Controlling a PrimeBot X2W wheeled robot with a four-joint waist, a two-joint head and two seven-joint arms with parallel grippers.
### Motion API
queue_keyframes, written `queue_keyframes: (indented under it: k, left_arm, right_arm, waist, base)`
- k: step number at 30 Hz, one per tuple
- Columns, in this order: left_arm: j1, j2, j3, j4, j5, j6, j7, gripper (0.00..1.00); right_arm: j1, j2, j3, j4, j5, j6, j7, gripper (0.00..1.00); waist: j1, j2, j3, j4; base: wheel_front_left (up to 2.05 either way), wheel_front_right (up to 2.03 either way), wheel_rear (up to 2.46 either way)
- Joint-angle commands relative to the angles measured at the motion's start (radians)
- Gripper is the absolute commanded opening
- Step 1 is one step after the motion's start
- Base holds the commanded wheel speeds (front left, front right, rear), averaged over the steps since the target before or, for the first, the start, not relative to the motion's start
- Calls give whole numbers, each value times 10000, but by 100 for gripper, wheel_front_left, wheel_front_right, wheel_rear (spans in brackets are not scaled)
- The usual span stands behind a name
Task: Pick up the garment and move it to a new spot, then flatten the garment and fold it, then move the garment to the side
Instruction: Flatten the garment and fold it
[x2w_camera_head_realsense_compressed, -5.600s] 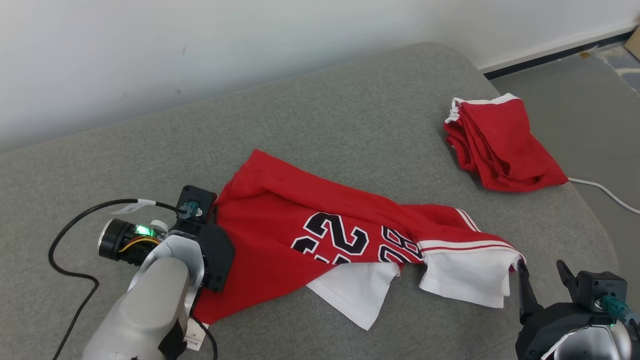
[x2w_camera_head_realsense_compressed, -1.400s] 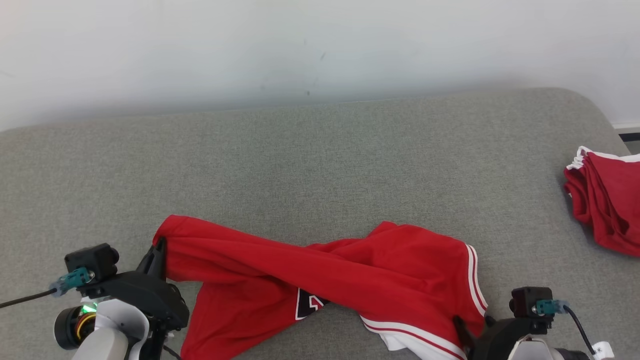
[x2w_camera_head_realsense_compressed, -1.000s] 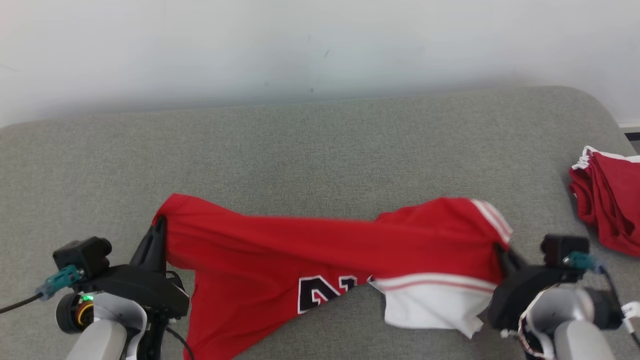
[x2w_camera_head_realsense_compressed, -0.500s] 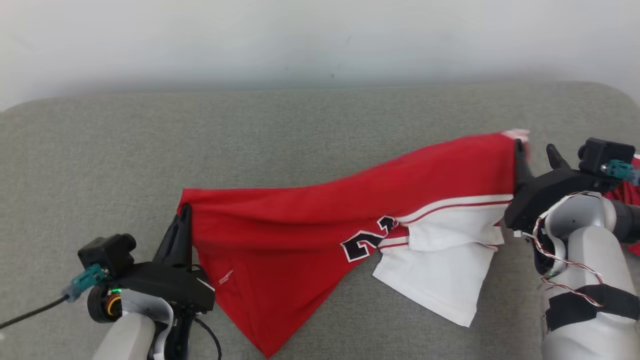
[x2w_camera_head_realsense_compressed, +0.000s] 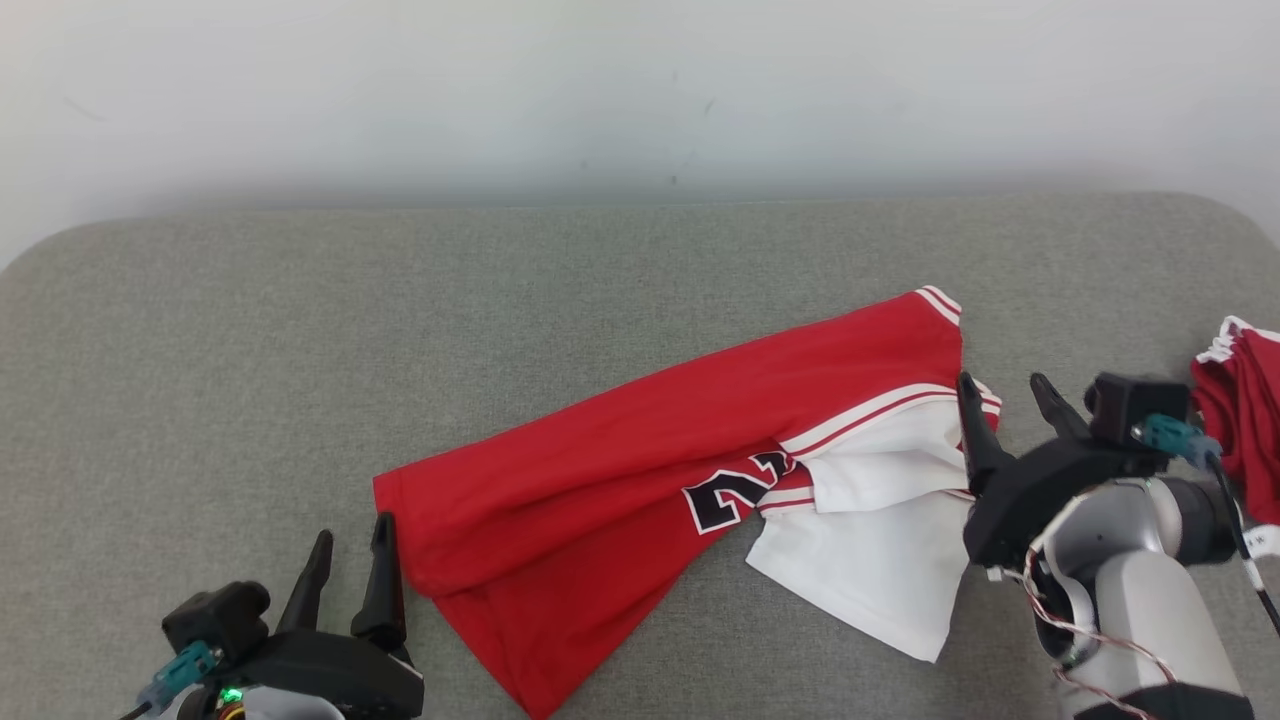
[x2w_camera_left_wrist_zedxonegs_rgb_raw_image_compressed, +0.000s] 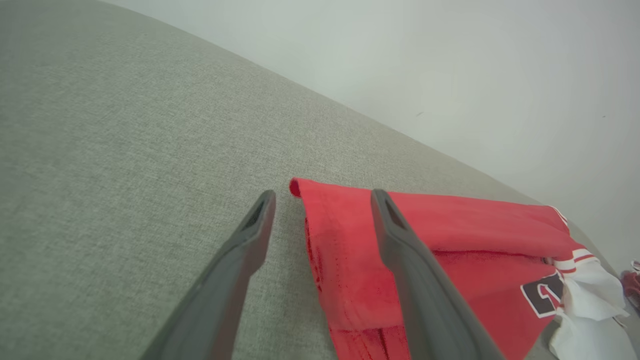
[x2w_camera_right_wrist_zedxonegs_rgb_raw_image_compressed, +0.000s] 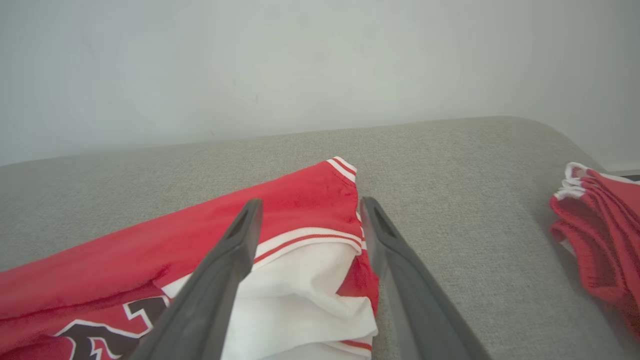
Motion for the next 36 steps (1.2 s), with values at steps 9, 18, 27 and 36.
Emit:
queue_keyframes:
  k: [9,18,27,36]
  left_arm:
    - [362,125,1,305,-249,-258,520,100]
    - [448,308,-536,543,115,-13,1327,100]
    - [301,331,-547,697,61,60,1293,53]
    - [191,373,-783,603,224,-177,1153,0]
  right_arm:
    - [1409,-5,-202,-1736,335,-24,641,100]
    - [1786,-6,-209,-2228,424,-24,843,100]
    - [1875,-5,-203,-2124,468,-24,947,100]
    - [1512,-6,-278,-899,511,-26,1332,100]
  waist:
    - [0,0,-256,-247]
    - [0,0,-305,-379]
    - [0,0,-251,-468]
    - [0,0,-116,-375]
  base:
    - [0,0,0]
    - [0,0,0]
    - [0,0,0]
    - [0,0,0]
